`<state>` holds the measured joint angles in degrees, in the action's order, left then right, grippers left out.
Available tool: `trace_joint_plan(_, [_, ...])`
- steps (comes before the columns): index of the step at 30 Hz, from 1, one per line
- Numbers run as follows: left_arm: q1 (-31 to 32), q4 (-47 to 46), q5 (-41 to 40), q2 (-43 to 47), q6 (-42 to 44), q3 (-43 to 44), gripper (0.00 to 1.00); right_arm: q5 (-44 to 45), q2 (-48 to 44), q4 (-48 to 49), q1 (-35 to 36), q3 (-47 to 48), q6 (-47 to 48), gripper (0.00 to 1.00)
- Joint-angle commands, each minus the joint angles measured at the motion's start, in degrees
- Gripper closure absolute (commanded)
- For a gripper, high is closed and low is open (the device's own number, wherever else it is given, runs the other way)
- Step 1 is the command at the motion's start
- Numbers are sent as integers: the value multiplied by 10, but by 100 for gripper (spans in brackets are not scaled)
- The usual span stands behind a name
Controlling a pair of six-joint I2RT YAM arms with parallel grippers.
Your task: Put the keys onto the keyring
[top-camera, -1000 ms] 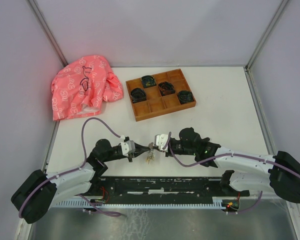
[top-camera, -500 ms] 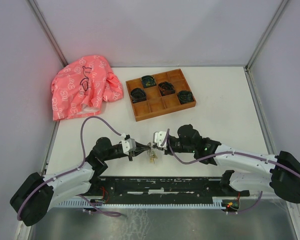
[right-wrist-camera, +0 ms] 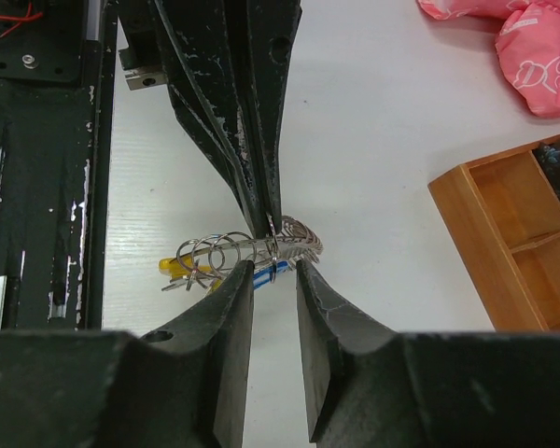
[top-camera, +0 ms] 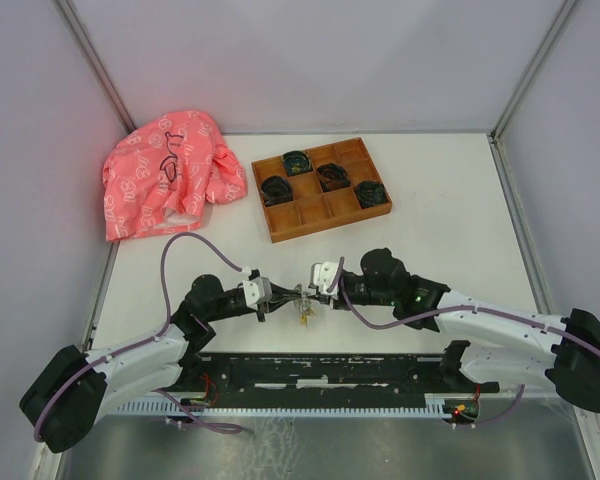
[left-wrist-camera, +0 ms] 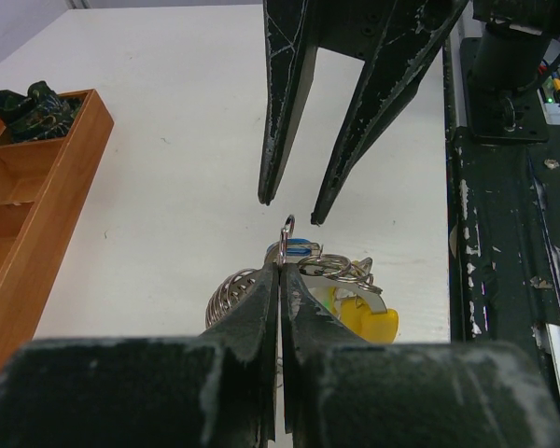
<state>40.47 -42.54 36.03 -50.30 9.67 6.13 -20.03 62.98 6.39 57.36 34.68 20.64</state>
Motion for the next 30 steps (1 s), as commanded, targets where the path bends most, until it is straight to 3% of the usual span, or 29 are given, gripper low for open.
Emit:
trace_joint_plan(1, [0,-47,0,8,-1,0,97,3,-16,19,-8,-7,-3,67])
trace_joint_plan(19, [0,-48,18,7,2,2,97,-32,24,33,-23,3,-11,76])
trace_joint_plan(27, [0,-45,17,3,4,4,97,-52,24,26,-26,16,-17,99])
trace_joint_plan(30, [0,-32,13,3,10,8,97,-55,16,23,-26,21,-21,99])
